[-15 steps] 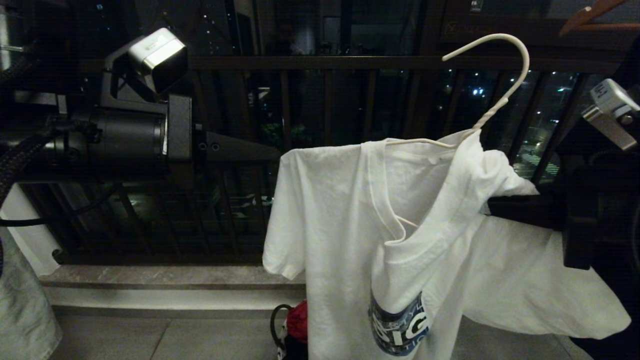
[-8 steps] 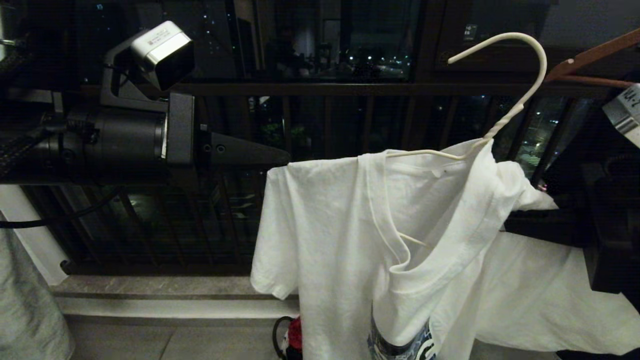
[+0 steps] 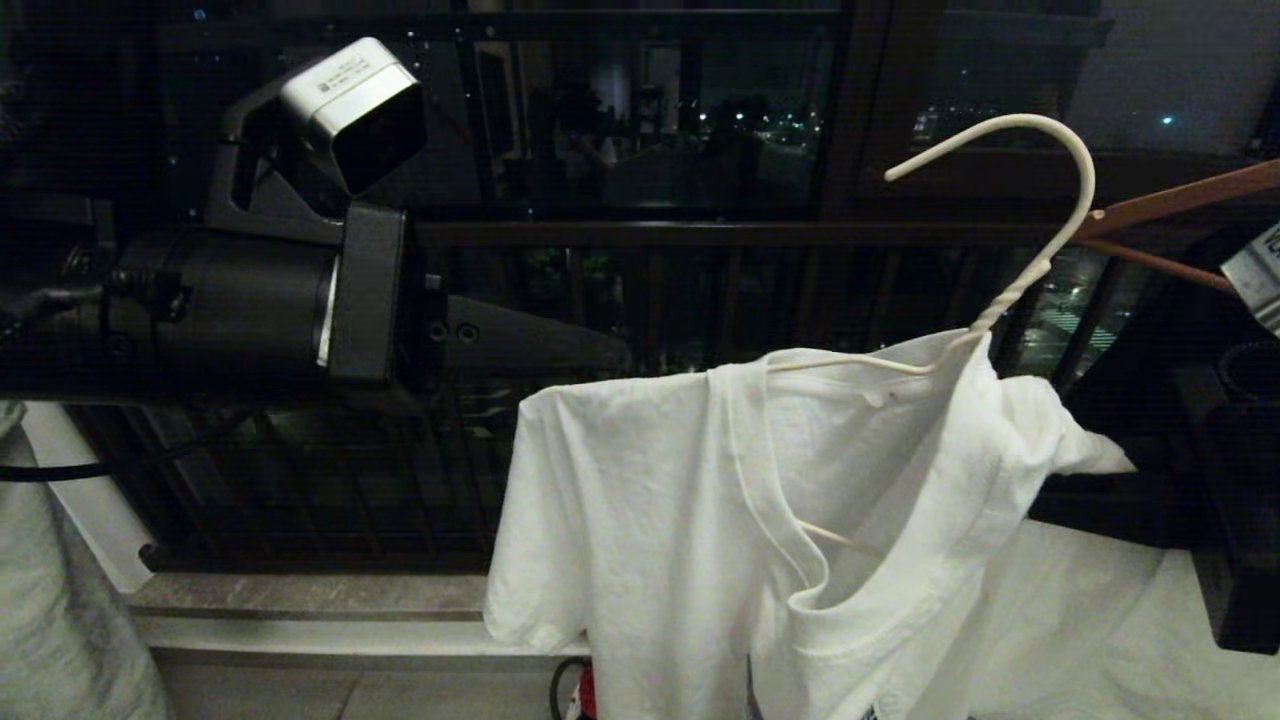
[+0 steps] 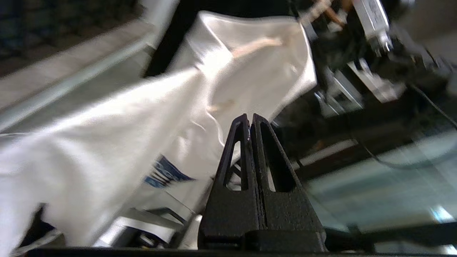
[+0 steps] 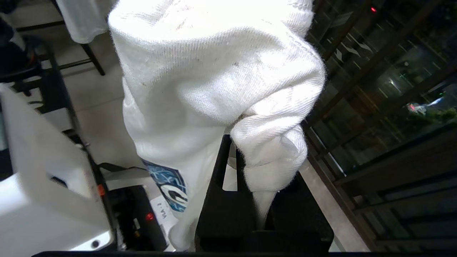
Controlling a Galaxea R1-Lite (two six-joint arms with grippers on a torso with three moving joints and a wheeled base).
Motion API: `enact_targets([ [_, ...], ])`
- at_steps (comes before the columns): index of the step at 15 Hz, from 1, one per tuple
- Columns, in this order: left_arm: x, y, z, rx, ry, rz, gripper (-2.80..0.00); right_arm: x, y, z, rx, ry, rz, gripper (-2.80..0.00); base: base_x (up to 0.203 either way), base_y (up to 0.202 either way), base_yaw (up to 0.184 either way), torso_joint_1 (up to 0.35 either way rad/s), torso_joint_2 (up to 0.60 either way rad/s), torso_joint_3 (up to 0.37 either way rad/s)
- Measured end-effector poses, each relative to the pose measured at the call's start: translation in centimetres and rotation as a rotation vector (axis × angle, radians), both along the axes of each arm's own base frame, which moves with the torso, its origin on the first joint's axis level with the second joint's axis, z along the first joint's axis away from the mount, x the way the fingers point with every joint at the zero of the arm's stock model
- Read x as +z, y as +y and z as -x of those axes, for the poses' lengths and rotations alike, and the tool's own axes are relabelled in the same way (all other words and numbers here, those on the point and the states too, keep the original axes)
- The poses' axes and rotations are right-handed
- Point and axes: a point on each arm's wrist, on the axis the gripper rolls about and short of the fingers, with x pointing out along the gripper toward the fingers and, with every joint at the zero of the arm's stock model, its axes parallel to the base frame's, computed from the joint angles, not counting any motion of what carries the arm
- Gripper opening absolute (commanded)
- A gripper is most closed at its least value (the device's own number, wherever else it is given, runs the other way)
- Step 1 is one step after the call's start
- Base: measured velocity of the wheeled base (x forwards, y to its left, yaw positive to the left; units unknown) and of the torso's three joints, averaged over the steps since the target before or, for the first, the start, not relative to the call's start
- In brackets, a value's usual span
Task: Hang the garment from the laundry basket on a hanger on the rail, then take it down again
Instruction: Hang the clothes rack on the clothesline
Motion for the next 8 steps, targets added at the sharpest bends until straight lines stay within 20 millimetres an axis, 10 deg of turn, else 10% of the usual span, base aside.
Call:
enact_targets([
  [8, -1.5, -2.6, 3.2, -0.18, 0.031, -0.026, -2.8, -1.1, -1.2, 2.8, -0.017, 0.034, 0.019, -2.8, 0.0, 0.0, 0.0, 0.202, -0.43, -0.227],
])
